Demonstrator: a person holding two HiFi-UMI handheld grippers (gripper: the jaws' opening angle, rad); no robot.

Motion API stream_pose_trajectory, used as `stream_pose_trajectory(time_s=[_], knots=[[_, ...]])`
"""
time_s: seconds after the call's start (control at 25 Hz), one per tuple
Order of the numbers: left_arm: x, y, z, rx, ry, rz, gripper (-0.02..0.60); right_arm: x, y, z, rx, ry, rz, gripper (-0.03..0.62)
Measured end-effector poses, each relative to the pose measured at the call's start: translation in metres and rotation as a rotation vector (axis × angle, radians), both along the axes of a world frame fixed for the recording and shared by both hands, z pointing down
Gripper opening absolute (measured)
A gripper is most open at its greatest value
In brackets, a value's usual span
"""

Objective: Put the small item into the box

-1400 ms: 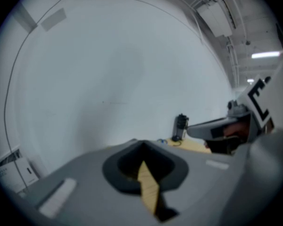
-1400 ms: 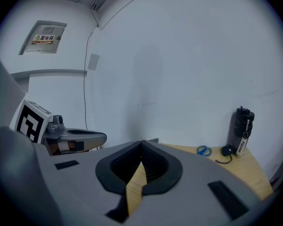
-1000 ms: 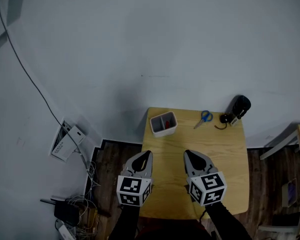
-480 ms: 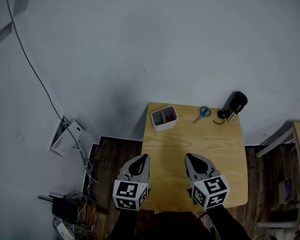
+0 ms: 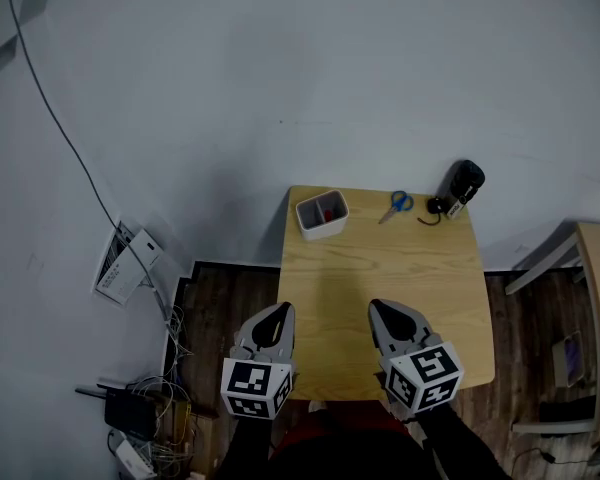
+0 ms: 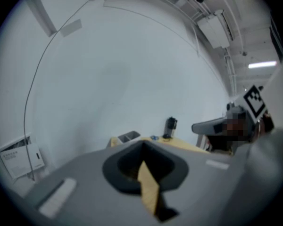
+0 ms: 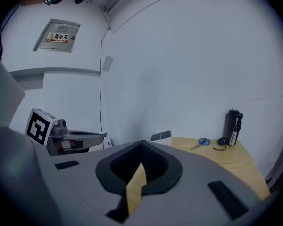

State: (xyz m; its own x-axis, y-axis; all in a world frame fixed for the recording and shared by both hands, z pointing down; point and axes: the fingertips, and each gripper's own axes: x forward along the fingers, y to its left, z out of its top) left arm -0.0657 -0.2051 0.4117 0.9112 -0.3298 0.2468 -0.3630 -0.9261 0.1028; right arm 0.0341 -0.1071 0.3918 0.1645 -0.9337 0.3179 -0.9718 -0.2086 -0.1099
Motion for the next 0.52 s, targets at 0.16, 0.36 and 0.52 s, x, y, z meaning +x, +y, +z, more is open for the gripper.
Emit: stream_pose_trajectory(time_s=[0.16,0.36,0.52], knots=[[-0.009,0.004,0.002,-0.007,0.007,-0.005,0.003,-0.004,0.011,0.004,-0.006,-0.014,0.004,0.008],[-0.016,0.011,0.005,-0.004,-0.008,0.005,0.003,-0.012,0.025,0.005,0.007,-0.026,-0.001,0.008],[-0.019,0.016,0.011,-0.005,-0.024,0.008,0.003,-0.019,0.036,0.009,0.007,-0.035,-0.018,0.008]])
